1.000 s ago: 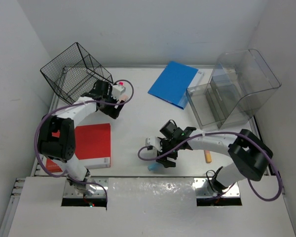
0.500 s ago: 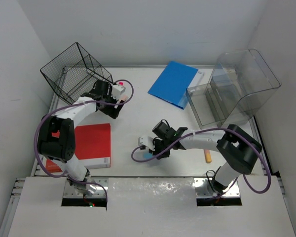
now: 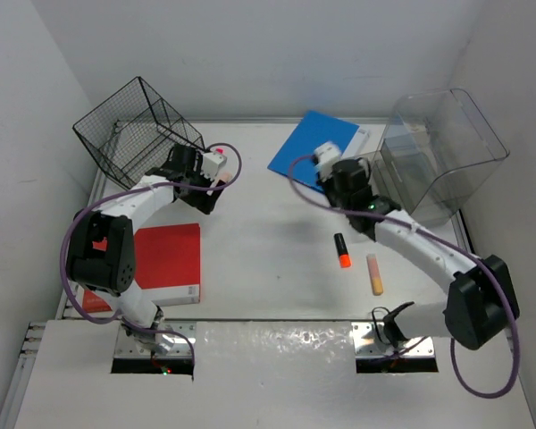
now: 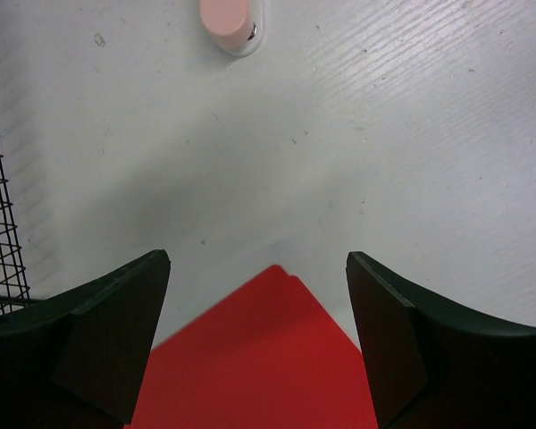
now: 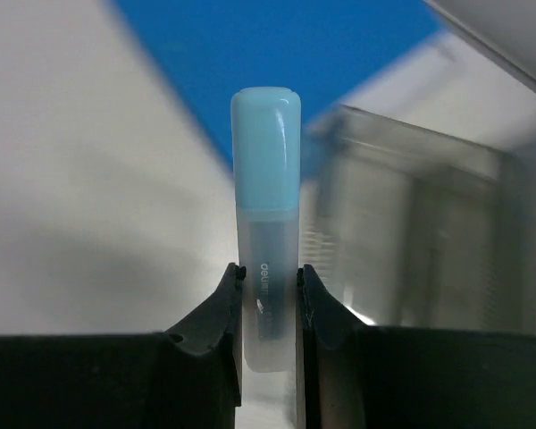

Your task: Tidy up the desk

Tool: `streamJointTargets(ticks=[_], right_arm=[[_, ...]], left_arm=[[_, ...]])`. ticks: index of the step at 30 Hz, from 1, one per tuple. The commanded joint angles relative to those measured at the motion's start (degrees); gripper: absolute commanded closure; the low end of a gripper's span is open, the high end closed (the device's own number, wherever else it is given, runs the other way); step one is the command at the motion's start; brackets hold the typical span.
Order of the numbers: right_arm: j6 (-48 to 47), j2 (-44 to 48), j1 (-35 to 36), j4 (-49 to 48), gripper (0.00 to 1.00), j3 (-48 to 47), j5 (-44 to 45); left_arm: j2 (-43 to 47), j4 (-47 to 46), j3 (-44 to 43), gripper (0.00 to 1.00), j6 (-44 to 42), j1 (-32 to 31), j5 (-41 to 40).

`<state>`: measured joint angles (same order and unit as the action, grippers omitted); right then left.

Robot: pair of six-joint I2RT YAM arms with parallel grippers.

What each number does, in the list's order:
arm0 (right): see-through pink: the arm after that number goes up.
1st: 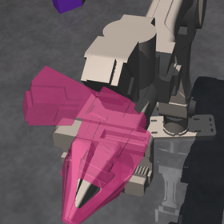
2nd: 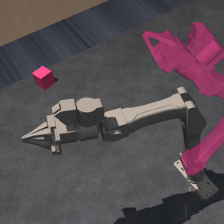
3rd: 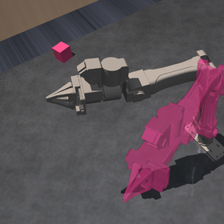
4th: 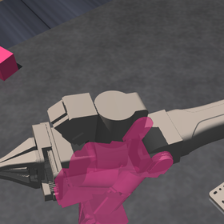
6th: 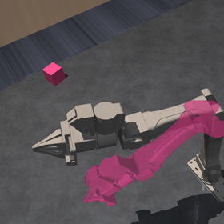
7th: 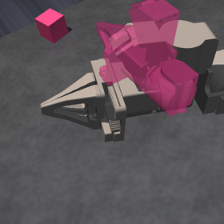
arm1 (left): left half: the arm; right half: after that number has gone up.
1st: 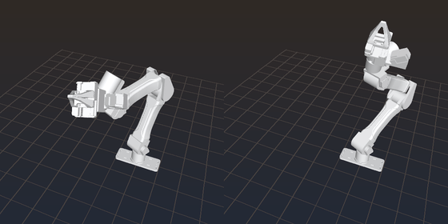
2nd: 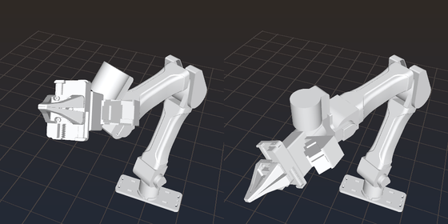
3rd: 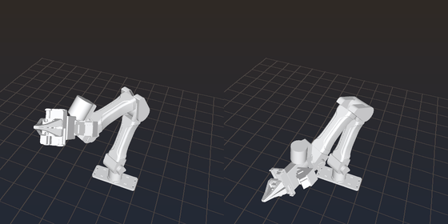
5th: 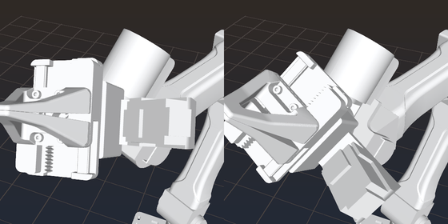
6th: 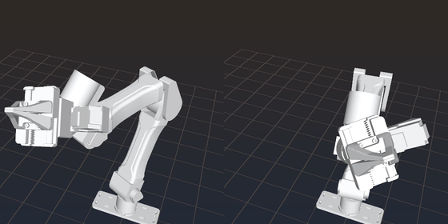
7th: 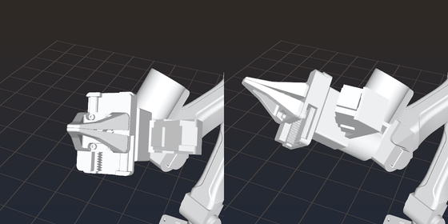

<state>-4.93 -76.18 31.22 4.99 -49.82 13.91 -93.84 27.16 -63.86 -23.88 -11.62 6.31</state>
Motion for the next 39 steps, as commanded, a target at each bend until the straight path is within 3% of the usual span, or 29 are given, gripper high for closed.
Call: streamJointTargets(ticks=[1,7,13,14,16,17,20,25,29,33,39], right_arm=[[5.4,-2.3,-6.8,3.4,1.0,-3.9,18.4],[5.4,-12.0,-16.4,7.6,1.0,-9.5,20.8],[1.9,-18.9,-18.8,9.6,0.95,-14.1,18.9],[1.6,-19.5,-18.8,10.2,0.92,-14.6,20.2],[1.4,-20.1,-18.8,10.5,0.77,-15.1,20.5],[1.4,-20.2,-18.9,10.5,0.63,-15.2,19.8],[1.6,-19.9,-18.8,10.6,0.54,-15.4,19.1],[0.9,-18.2,-18.8,13.0,0.46,-16.8,16.6],[2.8,-14.1,-16.0,17.6,0.41,-17.7,11.8],[-0.8,-6.6,-3.4,15.2,0.37,-12.8,16.2],[11.9,3.1,2.3,11.2,0.39,-0.8,1.2]], left_arm=[[1.7,-1.3,-0.2,0.21,0.4,0.2,1.2],[1.0,-0.8,-0.5,0.21,0.3,0.2,1.2],[0.4,-0.8,-0.5,0.21,0.4,0.2,1.2],[0.3,-0.7,-0.6,0.21,0.4,0.2,1.1],[-0.3,-0.7,-0.7,0.21,0.4,0.2,1.0],[-0.4,-0.8,-0.7,0.21,0.3,0.2,0.9],[-0.7,-0.5,-0.9,0.21,0.5,0.2,1.0],[-0.9,-0.4,-1.1,0.21,0.5,0.2,1.1],[-1.0,-0.3,-1.2,0.21,0.5,0.2,1.2],[-1.0,-0.2,-1.2,0.21,0.6,0.2,1.3],[-1.0,-0.2,-1.0,0.21,0.5,0.1,1.8]])
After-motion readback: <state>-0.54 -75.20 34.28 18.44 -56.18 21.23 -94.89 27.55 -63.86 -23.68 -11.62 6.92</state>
